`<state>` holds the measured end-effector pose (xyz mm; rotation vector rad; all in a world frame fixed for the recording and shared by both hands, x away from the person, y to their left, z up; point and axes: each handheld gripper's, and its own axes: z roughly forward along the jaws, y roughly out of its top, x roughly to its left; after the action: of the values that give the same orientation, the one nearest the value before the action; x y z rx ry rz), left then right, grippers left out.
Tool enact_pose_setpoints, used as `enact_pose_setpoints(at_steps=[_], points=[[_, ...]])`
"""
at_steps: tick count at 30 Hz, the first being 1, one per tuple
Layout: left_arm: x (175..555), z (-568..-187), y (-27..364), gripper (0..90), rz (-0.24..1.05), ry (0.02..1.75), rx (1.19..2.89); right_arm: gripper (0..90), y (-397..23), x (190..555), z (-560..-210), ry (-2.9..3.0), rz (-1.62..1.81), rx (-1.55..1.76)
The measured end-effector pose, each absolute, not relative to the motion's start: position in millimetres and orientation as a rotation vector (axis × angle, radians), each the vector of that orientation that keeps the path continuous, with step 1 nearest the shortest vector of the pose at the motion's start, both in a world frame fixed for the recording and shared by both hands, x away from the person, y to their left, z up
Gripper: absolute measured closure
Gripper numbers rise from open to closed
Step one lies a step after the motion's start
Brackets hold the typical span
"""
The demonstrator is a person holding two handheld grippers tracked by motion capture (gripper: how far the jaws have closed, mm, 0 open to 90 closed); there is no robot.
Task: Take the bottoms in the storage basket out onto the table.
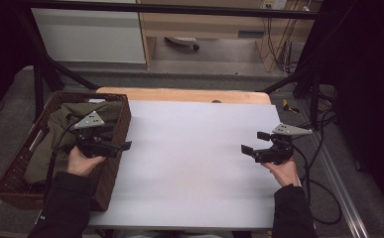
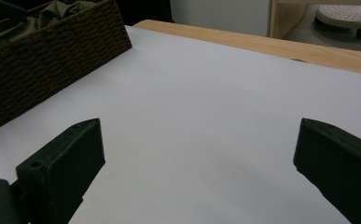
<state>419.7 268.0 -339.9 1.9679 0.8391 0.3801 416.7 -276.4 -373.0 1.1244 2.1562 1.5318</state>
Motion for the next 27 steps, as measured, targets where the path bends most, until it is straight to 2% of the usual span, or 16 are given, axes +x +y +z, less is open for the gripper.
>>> enact_pose_setpoints(at_steps=[27], points=[[417.3, -335.7, 269.5, 2.4, 0.384, 0.848, 1.965, 2.6, -273.6, 417.5, -377.8, 2.178, 1.512, 1.128]])
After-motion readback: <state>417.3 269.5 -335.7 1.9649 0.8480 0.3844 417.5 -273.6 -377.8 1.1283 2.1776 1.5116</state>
